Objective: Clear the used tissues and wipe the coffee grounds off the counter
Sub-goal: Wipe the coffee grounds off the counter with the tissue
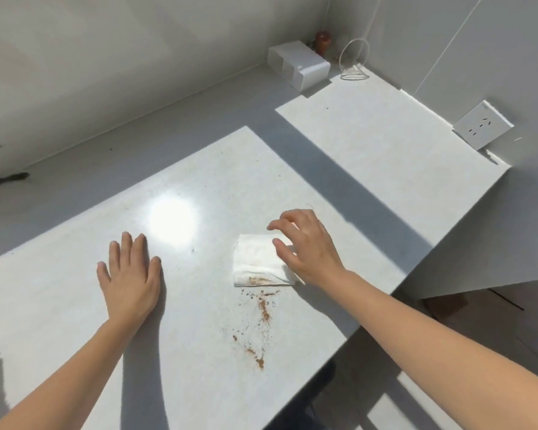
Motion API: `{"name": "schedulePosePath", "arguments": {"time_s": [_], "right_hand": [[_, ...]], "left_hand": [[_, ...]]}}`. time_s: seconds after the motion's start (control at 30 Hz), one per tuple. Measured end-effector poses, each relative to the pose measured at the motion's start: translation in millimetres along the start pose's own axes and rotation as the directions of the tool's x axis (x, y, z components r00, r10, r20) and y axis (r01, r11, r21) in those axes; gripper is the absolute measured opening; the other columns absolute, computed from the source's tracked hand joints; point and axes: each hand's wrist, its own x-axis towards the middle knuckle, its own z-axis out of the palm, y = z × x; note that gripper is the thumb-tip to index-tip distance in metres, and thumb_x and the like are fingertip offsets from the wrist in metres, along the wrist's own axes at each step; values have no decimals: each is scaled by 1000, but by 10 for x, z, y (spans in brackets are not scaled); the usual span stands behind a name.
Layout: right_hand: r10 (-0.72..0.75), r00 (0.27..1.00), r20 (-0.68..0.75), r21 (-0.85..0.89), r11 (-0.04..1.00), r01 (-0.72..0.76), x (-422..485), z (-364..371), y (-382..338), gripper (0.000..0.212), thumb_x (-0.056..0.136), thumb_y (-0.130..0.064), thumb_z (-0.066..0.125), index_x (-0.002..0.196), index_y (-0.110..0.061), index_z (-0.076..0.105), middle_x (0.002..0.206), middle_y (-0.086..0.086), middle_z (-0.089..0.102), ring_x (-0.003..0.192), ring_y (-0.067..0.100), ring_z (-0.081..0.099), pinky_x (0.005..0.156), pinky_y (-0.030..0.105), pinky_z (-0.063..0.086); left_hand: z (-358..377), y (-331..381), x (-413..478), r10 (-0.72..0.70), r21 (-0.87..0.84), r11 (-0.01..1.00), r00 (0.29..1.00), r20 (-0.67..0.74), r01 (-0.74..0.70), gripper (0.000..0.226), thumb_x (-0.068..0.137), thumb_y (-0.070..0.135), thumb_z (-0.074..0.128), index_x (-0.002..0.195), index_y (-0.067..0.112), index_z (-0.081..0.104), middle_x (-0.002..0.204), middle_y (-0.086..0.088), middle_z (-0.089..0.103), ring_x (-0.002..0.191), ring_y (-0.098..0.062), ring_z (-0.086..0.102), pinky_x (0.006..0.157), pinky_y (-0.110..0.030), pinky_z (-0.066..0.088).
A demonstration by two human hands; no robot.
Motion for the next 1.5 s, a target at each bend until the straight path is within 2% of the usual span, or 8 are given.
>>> {"name": "schedulePosePath", "arguments": {"time_s": [0.13,0.27,0.47,0.63,0.87,1.1,1.33,1.5], "right_hand": [[-273,859,433,-41,946,321,271,344,-272,18,94,-32,51,101,-18,60,100,1,56,90,21,49,69,36,43],[-65,986,154,-117,990,83,212,505,-8,15,96,-27,50,98,-15,59,90,-1,59,82,19,56,53,38,47],[123,992,-12,-126,984,-123,285,383,281,2,93,-19,55,92,-17,57,87,-4,60,80,20,56,52,35,44],[139,990,15,-122,983,-136,254,342,361,8,92,-21,56,95,-14,59,92,2,57,85,25,52,64,36,43],[-243,936,254,-58,962,266,-63,364,344,15,92,-29,43,103,-20,45,99,-1,51,82,16,39,73,33,37],[280,960,-17,-182,943,-278,523,325,456,9,93,-13,47,98,-10,54,100,6,55,90,26,46,80,38,39],[-96,967,235,-177,974,140,-215,225,425,32,96,-30,35,126,-24,47,133,-1,45,121,20,38,99,36,31],[64,943,327,-272,962,29,-50,205,610,52,100,-39,19,151,-26,19,160,-5,10,148,19,4,119,38,7]], "left_hand": [[40,40,15,-30,-24,999,999,-43,29,44,97,32,27,140,23,31,158,-2,20,146,-22,9,115,-52,9],[30,22,6,-42,-63,997,997,-62,38,53,92,40,21,140,24,33,158,0,21,147,-20,9,116,-49,7],[37,29,-8,-52,-71,996,996,-68,47,55,91,42,22,142,24,33,158,0,20,147,-18,8,117,-48,5],[36,42,19,-50,-54,997,997,-64,47,57,90,45,22,142,24,32,158,0,20,147,-17,7,117,-47,4],[63,21,21,-42,-34,999,997,-69,40,59,90,47,22,143,24,31,159,1,19,147,-16,6,117,-47,3],[58,30,29,-36,-20,999,997,-73,34,59,90,47,24,144,22,30,159,-1,19,147,-18,6,117,-48,3],[57,23,20,-27,-1,1000,998,-57,27,69,83,53,27,144,21,29,160,-1,15,148,-19,4,117,-48,1],[61,8,20,-27,5,1000,998,-53,27,68,83,52,28,144,22,29,160,-1,15,148,-19,4,117,-49,2]]}}
